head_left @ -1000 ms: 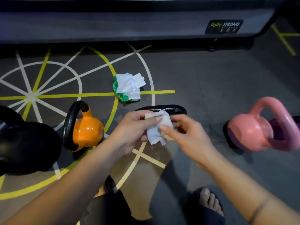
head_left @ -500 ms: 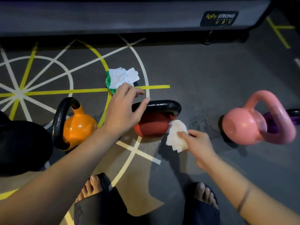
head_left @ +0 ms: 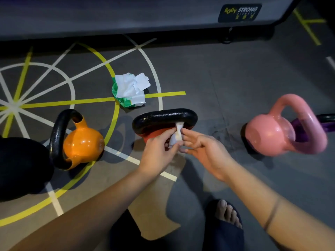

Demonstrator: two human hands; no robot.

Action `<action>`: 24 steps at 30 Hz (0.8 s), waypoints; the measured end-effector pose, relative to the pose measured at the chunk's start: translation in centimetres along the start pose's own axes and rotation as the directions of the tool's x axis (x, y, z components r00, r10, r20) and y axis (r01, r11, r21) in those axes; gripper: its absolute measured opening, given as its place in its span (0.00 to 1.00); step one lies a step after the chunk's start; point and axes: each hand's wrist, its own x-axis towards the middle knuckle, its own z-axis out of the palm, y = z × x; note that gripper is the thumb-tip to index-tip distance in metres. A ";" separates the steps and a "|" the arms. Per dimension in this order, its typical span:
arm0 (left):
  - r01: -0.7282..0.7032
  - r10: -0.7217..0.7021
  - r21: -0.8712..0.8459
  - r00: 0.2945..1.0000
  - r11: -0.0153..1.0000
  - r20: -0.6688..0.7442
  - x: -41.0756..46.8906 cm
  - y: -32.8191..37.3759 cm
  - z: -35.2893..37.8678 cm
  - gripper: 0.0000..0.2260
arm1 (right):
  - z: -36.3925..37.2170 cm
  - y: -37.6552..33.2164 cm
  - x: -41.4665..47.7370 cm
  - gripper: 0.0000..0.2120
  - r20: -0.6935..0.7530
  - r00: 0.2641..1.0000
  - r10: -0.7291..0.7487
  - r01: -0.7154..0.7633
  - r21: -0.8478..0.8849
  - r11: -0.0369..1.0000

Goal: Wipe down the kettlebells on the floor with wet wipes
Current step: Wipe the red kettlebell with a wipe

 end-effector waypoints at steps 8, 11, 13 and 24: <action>0.206 -0.130 0.162 0.913 0.965 -0.386 -1.1 1.1 2.8 0.15 | -2.6 0.4 0.1 0.24 -0.197 0.980 0.003 -0.001 0.012 1.000; 0.080 0.087 0.435 0.932 0.897 -0.351 -0.2 0.9 3.9 0.13 | -2.8 1.2 -0.1 0.21 -0.259 0.965 0.026 -0.039 -0.044 0.998; 0.069 0.109 0.508 0.943 0.859 -0.313 0.7 0.7 4.0 0.09 | -2.9 1.4 -0.1 0.19 -0.290 0.956 0.037 -0.057 -0.062 0.996; 0.335 -0.255 0.314 0.929 0.889 -0.268 3.6 3.1 5.1 0.10 | -3.4 2.6 0.3 0.15 -0.349 0.933 0.093 -0.143 -0.119 0.983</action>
